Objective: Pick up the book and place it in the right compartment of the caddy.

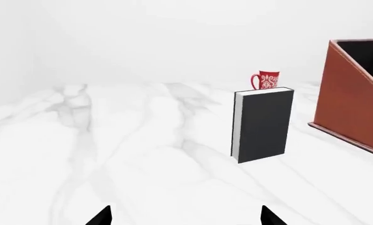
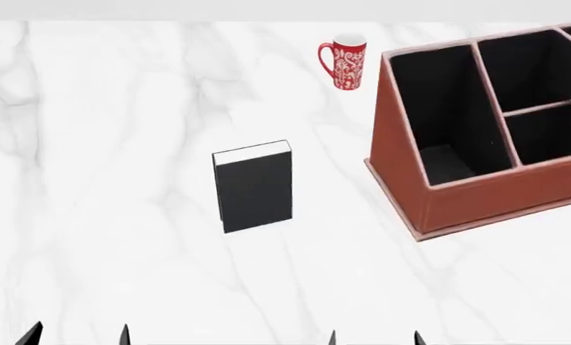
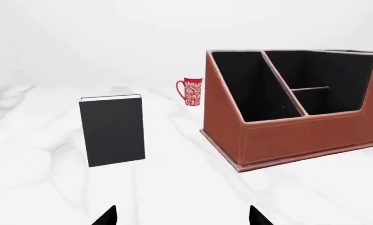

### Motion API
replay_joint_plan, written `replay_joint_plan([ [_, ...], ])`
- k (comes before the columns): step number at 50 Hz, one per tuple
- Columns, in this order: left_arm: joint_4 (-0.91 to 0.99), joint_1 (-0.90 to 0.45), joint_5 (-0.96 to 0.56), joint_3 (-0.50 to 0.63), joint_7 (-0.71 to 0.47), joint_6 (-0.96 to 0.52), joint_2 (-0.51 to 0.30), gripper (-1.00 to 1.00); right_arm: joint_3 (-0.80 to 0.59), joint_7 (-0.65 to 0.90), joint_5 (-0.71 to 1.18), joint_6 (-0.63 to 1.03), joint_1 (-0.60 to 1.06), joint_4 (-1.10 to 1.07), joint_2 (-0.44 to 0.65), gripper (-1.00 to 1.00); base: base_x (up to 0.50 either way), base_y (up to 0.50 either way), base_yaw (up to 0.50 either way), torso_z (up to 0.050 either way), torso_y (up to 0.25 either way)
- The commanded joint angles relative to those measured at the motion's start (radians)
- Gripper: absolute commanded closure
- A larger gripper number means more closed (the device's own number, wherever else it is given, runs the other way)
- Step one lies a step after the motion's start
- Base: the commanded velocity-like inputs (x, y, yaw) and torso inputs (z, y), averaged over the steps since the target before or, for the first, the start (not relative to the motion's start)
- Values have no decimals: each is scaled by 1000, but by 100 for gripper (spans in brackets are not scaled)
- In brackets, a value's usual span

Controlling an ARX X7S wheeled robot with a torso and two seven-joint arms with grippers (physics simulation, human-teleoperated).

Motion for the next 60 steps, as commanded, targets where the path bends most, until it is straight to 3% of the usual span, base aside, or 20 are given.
replay_joint_plan([
  [1, -16, -1, 7, 7, -3, 11, 2, -100, 1, -12, 21, -10, -12, 5, 4, -100, 0, -500, 0, 0, 0],
  [17, -14, 1, -3, 38, -30, 21, -18, -100, -22, 12, 44, 1, -13, -15, 27, -100, 0, -449, 0, 0, 0],
  [31, 32, 8, -22, 55, -49, -15, -35, -100, -16, 66, 69, 49, -9, -45, 30, -100, 0, 0, 0, 0, 0],
  [37, 315, -24, -55, 43, -82, -356, -57, -100, -2, 69, 142, 288, 16, -253, 69, -100, 0, 0, 0, 0, 0],
  [41, 494, -138, -112, 1, -102, -633, -74, -100, 65, 107, 278, 628, 126, -498, 103, -100, 0, 0, 0, 0, 0],
  [45, 604, -261, -174, -42, -108, -844, -86, -100, 88, 162, 327, 857, 260, -605, 133, -100, 0, 0, 0, 0, 0],
  [51, 686, -398, -205, -57, -120, -1011, -107, -100, 131, 206, 385, 1084, 428, -689, 148, -100, 0, 0, 0, 0, 0],
  [60, 673, -396, -193, -47, -130, -978, -116, -100, 112, 210, 378, 1070, 436, -682, 162, -100, 0, 0, 0, 0, 0],
])
